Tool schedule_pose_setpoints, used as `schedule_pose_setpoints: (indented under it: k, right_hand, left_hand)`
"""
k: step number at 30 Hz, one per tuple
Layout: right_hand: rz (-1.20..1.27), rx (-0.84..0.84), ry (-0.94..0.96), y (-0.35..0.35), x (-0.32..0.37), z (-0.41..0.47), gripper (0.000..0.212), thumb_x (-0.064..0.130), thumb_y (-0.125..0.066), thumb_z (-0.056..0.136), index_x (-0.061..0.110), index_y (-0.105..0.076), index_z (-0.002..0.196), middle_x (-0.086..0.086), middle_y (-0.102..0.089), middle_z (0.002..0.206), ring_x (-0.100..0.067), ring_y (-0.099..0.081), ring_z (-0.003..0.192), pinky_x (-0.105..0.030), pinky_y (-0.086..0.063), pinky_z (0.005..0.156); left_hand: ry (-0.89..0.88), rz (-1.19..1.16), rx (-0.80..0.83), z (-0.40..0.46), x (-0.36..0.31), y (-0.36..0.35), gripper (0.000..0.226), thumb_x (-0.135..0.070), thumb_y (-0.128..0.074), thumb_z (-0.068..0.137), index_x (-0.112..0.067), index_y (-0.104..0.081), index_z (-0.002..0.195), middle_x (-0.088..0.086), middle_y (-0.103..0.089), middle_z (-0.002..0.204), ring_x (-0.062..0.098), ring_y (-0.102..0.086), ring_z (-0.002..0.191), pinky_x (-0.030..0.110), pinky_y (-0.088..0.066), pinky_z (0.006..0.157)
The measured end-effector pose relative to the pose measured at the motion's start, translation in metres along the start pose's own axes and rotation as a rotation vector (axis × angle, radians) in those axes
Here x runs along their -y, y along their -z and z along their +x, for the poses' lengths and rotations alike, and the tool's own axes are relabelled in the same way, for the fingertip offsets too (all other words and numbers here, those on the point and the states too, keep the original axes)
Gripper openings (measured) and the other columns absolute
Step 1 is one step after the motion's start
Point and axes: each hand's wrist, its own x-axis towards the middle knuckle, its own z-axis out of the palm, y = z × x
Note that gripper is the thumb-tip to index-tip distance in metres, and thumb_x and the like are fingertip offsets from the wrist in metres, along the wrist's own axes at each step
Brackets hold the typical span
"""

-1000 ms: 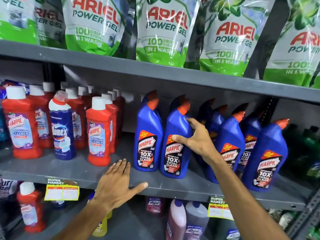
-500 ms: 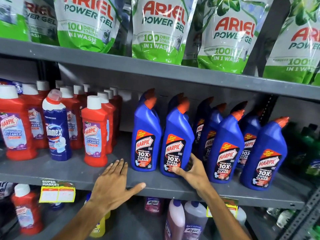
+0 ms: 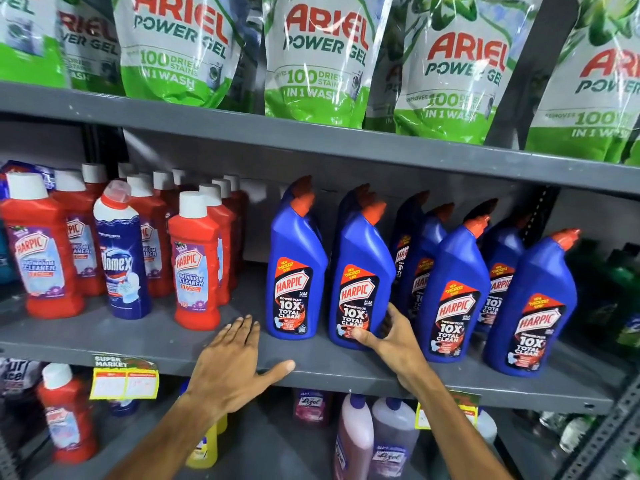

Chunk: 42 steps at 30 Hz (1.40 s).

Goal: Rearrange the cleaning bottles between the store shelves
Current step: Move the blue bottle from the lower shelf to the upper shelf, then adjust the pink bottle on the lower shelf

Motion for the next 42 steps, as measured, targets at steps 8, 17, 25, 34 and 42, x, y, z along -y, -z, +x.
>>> schedule_pose_setpoints:
  k: [8, 17, 25, 34, 42]
  right_hand:
    - [0.007, -0.017, -0.01, -0.001, 0.002, -0.001, 0.072, 0.013, -0.099, 0.072, 0.022, -0.063, 0.134, 0.016, -0.081, 0.114, -0.001, -0.076, 0.105, -0.019, -0.062, 0.083]
    - [0.017, 0.017, -0.01, 0.002, 0.002, -0.001, 0.072, 0.018, -0.099, 0.073, 0.029, -0.062, 0.133, 0.017, -0.08, 0.117, -0.003, -0.075, 0.109, -0.027, -0.063, 0.091]
    - [-0.06, -0.142, 0.081, -0.001, 0.01, -0.02, 0.1, 0.022, -0.098, 0.075, 0.017, -0.043, 0.158, 0.004, -0.063, 0.149, -0.011, -0.063, 0.133, -0.03, -0.053, 0.112]
    - [-0.365, -0.522, 0.534, -0.033, -0.074, -0.141, 0.029, 0.021, -0.07, 0.096, 0.011, -0.067, 0.123, 0.004, -0.064, 0.124, -0.009, -0.059, 0.122, -0.028, -0.047, 0.105]
    - [-0.247, -0.374, -0.036, -0.07, -0.174, -0.188, 0.048, 0.032, -0.072, 0.093, 0.057, -0.049, 0.127, 0.013, -0.06, 0.122, -0.01, -0.063, 0.115, -0.033, -0.051, 0.102]
  left_hand:
    - [0.003, -0.023, 0.016, -0.001, -0.001, 0.005, 0.141, -0.107, 0.008, 0.067, -0.011, -0.016, 0.167, 0.009, -0.014, 0.177, 0.022, -0.013, 0.163, 0.038, -0.012, 0.133]
    - [0.004, -0.065, 0.027, -0.001, -0.002, 0.005, 0.14, -0.107, 0.006, 0.068, -0.011, -0.015, 0.167, 0.009, -0.013, 0.177, 0.022, -0.012, 0.164, 0.039, -0.012, 0.133]
    - [0.008, -0.066, 0.006, -0.005, -0.004, 0.012, 0.134, -0.104, 0.001, 0.074, -0.01, -0.021, 0.166, 0.01, -0.021, 0.176, 0.022, -0.018, 0.162, 0.038, -0.014, 0.133]
    - [-0.312, -0.193, -0.35, -0.097, -0.024, -0.091, 0.086, -0.06, -0.043, 0.104, -0.006, -0.019, 0.166, 0.015, -0.014, 0.177, 0.033, -0.015, 0.163, 0.047, -0.012, 0.133]
    - [-0.22, -0.126, 0.15, -0.128, -0.013, -0.192, 0.099, -0.075, -0.036, 0.099, 0.002, -0.029, 0.161, 0.019, -0.017, 0.174, 0.035, -0.021, 0.161, 0.054, -0.03, 0.127]
